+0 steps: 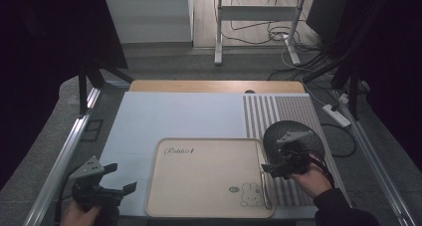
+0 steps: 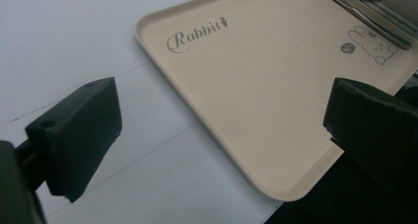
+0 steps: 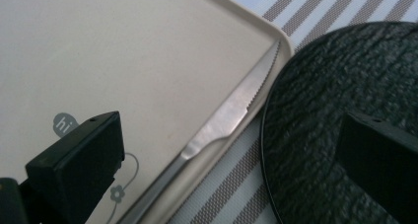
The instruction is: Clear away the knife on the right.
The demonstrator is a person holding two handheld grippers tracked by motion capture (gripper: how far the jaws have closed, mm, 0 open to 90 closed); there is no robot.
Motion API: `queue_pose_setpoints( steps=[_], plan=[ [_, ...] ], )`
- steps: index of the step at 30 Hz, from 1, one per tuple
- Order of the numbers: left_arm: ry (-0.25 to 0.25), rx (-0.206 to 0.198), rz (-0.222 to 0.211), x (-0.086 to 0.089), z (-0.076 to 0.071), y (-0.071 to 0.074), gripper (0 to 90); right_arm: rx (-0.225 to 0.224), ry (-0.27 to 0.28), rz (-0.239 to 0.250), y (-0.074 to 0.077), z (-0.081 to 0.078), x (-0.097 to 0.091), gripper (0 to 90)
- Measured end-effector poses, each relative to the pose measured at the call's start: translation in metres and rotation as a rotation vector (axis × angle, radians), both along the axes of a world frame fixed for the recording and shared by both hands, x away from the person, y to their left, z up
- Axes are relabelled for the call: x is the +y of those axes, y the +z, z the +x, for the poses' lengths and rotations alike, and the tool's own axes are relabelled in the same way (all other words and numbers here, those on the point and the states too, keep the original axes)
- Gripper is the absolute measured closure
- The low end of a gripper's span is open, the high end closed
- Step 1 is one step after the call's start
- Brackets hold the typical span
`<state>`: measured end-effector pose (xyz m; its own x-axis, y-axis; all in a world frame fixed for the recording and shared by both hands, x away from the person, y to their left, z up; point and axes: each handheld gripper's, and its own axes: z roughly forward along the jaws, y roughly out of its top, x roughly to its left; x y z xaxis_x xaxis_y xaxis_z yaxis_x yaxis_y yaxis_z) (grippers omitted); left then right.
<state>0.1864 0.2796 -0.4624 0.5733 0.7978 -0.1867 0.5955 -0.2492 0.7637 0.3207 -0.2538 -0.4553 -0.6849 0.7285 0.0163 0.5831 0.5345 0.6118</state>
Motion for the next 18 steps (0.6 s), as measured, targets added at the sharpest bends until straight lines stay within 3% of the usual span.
queue_pose_setpoints(
  steps=[11,18],
  plan=[
    [0.001,0.002,-0.001,0.000,0.000,0.000,2.2,-0.042,-0.088,0.048,0.004,-0.019,-0.027,0.0],
    [0.001,0.003,-0.002,0.000,0.000,0.000,2.2,-0.039,-0.108,0.054,0.002,-0.028,-0.037,0.0]
  ],
)
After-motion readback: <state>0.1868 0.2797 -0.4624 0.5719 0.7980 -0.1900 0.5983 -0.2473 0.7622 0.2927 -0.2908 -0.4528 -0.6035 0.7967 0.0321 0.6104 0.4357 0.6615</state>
